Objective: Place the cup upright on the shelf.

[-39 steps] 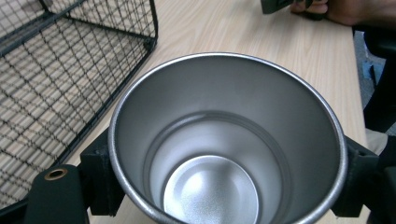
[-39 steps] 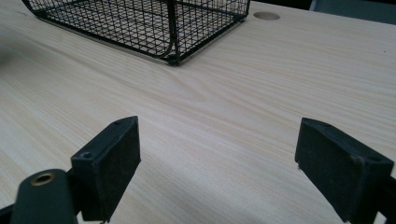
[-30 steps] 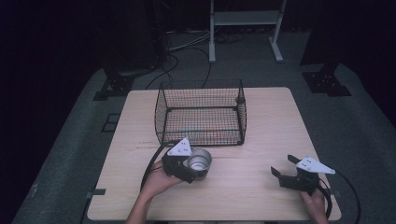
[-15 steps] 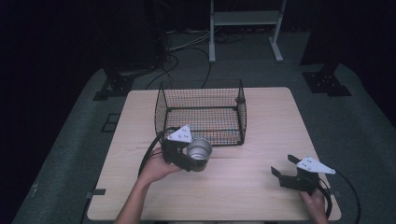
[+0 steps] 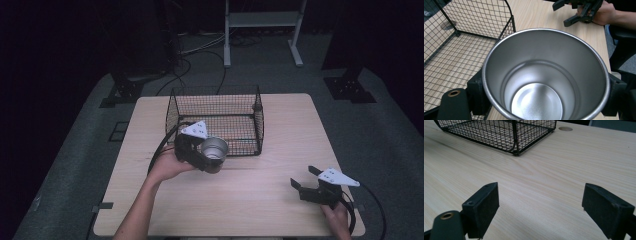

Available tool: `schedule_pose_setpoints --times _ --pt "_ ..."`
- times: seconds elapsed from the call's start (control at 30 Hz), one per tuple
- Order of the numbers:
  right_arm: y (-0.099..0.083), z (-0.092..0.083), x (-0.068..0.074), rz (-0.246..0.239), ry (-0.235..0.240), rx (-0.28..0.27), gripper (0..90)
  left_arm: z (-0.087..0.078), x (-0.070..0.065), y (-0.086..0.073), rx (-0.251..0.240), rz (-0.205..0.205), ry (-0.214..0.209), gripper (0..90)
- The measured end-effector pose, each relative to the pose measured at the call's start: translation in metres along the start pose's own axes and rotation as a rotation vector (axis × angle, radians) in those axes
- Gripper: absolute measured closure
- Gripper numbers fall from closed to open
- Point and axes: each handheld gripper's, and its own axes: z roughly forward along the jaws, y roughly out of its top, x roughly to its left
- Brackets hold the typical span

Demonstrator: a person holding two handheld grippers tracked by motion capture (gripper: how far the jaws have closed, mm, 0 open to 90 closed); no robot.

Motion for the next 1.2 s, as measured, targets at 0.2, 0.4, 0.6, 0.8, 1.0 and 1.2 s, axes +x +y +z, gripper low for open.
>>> schedule_pose_setpoints --times 0.2,0.4,0.6,0.8,1.0,1.2 --pt "0.0 0.0 0.0 0.002 0.002 -0.002 13.5 -0.002 0.006 0.008 0.02 0.011 -0.003 17.7" --pt "0.0 0.0 -0.001 0.008 0.004 -0.006 13.5 -0.008 0.017 0.019 0.019 0.006 -0.012 17.7" --pt "0.0 0.0 -0.001 0.012 0.008 -0.006 13.5 -0.011 0.025 0.029 0.022 0.011 -0.018 17.7" --pt "0.0 0.0 -0.001 0.013 0.01 -0.009 13.4 -0.009 0.03 0.037 0.033 0.016 -0.025 17.7" --pt "0.0 -0.001 -0.001 0.013 0.013 -0.011 13.5 -0.006 0.038 0.046 0.048 0.024 -0.029 17.7" --pt "0.0 -0.001 -0.002 0.014 0.015 -0.012 13.5 -0.005 0.044 0.052 0.055 0.023 -0.036 17.7"
